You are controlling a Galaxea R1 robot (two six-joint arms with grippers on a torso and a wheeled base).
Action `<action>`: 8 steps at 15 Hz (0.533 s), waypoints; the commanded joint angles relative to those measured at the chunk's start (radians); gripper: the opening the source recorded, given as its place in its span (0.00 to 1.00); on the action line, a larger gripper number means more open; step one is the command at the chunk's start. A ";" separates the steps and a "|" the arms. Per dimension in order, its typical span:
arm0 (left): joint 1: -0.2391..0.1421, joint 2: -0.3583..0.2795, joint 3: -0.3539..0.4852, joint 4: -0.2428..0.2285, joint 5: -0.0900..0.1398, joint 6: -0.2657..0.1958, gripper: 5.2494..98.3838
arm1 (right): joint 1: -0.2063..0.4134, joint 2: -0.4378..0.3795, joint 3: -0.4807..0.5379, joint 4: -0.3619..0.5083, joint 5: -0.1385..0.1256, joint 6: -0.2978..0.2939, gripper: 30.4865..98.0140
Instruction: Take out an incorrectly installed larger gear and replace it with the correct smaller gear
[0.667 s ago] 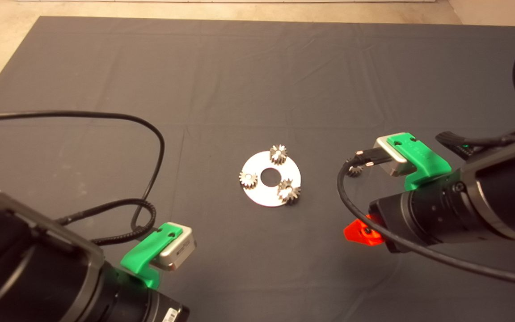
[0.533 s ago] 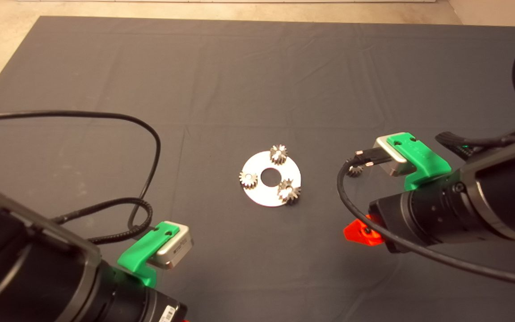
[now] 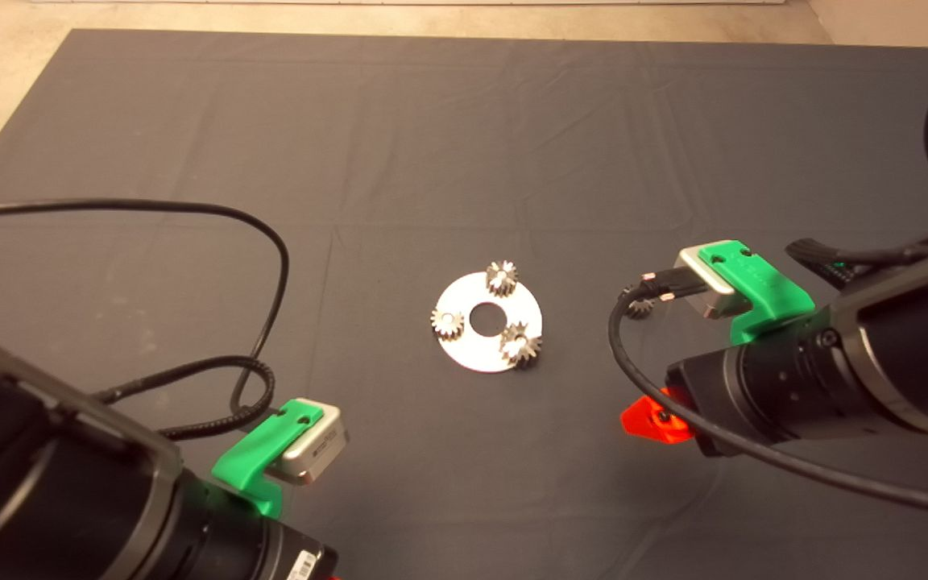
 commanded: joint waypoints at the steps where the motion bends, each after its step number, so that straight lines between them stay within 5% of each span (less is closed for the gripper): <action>1: -0.011 -0.002 0.012 0.001 0.003 -0.003 0.92 | -0.180 0.002 -0.121 0.012 -0.127 -0.144 0.98; 4: -0.011 -0.002 0.012 0.001 0.005 -0.003 0.92 | -0.292 0.014 -0.235 -0.118 -0.127 -0.300 0.98; 8: -0.011 0.000 0.014 0.001 0.015 -0.003 0.92 | -0.325 0.099 -0.472 -0.149 -0.127 -0.575 0.98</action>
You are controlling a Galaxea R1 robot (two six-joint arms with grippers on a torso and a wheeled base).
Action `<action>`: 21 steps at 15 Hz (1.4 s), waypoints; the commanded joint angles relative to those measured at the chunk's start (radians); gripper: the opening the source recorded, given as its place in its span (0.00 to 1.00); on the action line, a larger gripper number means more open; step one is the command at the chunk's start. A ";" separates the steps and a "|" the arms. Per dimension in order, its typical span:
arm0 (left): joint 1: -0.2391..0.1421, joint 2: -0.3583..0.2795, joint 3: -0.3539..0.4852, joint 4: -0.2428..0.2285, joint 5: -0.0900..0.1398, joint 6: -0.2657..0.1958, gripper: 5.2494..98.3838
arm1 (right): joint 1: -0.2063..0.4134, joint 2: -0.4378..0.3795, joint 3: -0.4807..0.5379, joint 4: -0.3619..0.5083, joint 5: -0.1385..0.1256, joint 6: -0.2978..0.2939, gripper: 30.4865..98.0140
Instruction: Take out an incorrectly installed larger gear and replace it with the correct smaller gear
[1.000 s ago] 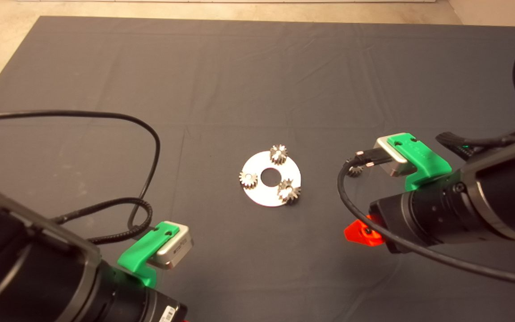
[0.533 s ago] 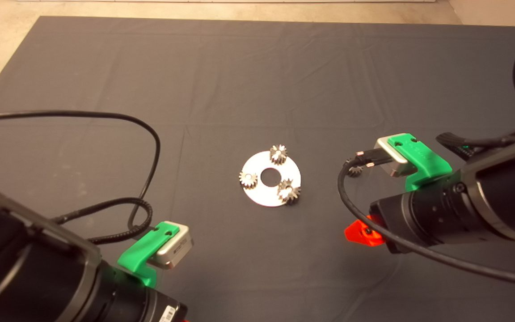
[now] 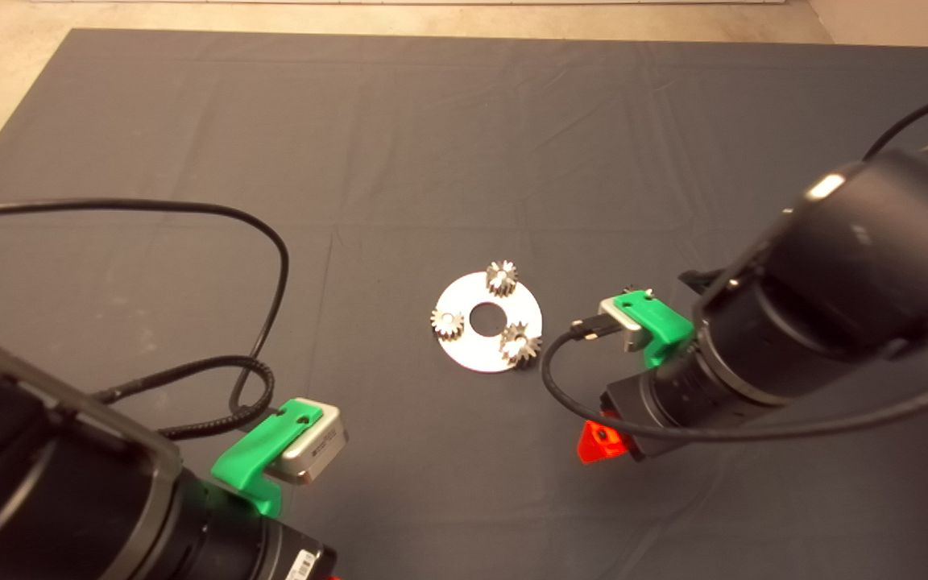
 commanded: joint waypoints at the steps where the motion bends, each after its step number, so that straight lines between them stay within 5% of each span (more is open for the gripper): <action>1: -0.011 0.000 0.014 0.001 0.006 -0.003 0.92 | -0.053 0.110 -0.294 -0.115 -0.127 -0.330 0.98; 8: -0.011 -0.002 0.014 0.001 0.007 -0.003 0.92 | -0.049 0.172 -0.444 -0.118 -0.127 -0.677 0.98; 21: -0.011 -0.002 0.014 -0.001 0.007 -0.003 0.92 | -0.061 0.165 -0.444 -0.244 -0.127 -0.897 0.98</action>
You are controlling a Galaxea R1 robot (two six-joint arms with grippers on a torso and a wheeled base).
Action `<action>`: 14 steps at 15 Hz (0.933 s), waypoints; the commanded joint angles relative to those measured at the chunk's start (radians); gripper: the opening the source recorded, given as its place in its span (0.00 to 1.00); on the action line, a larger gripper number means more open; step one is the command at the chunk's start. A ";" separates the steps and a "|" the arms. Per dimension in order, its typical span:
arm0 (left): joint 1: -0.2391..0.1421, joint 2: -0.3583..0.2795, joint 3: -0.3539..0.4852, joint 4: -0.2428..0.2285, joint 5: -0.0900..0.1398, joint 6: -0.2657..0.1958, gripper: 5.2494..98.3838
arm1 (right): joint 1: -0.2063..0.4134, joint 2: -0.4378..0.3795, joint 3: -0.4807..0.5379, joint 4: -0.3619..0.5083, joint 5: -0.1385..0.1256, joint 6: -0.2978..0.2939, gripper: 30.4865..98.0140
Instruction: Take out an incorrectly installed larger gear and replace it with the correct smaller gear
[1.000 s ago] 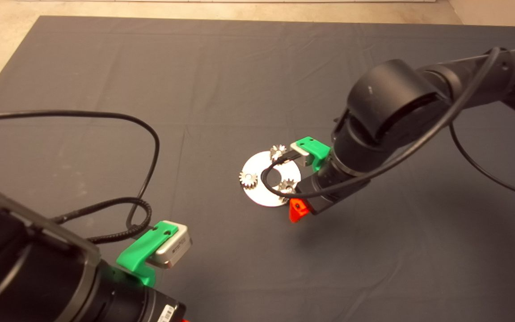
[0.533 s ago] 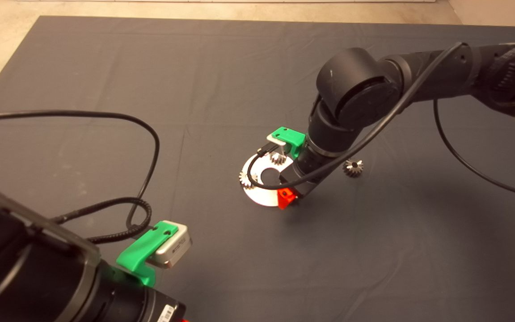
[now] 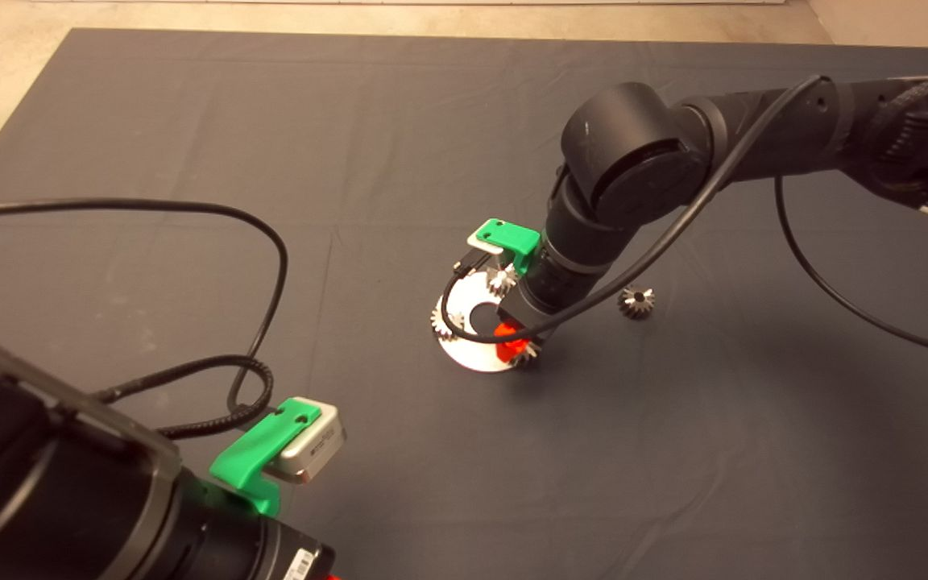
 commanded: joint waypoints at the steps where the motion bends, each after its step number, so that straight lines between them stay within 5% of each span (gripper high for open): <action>1: -0.011 -0.002 0.014 -0.001 0.001 -0.003 0.92 | 0.004 -0.004 -0.002 -0.071 -0.127 -0.111 0.98; 6: -0.011 -0.002 0.013 -0.001 0.001 -0.003 0.92 | -0.042 -0.012 0.004 -0.119 -0.127 -0.191 0.98; 9: -0.011 -0.002 0.014 -0.004 0.020 -0.006 0.92 | -0.062 -0.017 0.004 -0.136 -0.127 -0.205 0.98; 14: -0.011 0.000 0.012 -0.007 0.022 -0.012 0.92 | -0.109 -0.015 -0.002 -0.209 -0.127 -0.225 0.98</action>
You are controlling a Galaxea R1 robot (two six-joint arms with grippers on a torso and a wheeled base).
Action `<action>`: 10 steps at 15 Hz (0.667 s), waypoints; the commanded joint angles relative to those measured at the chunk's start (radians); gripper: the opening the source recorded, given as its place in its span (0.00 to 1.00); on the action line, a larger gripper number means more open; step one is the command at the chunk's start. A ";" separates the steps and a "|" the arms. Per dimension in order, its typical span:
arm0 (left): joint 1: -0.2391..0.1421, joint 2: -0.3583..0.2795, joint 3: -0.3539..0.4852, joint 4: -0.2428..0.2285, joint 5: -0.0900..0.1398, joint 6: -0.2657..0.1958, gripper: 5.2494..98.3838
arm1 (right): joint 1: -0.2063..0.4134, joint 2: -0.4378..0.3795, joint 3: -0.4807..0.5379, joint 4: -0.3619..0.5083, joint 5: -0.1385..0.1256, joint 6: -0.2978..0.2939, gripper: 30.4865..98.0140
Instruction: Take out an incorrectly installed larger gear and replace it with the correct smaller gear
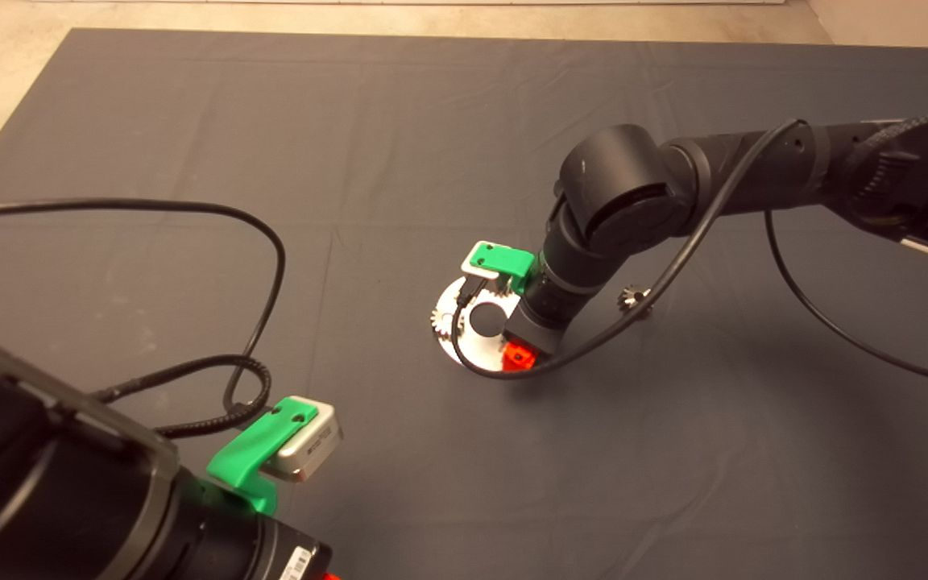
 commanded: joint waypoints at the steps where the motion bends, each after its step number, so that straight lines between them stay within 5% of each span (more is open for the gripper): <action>1: -0.011 0.000 0.012 -0.007 0.004 -0.006 0.92 | -0.028 0.001 -0.003 -0.101 -0.127 -0.026 0.98; 10: -0.011 0.004 0.014 -0.007 0.004 -0.006 0.92 | -0.071 0.030 -0.065 -0.152 -0.127 -0.027 0.98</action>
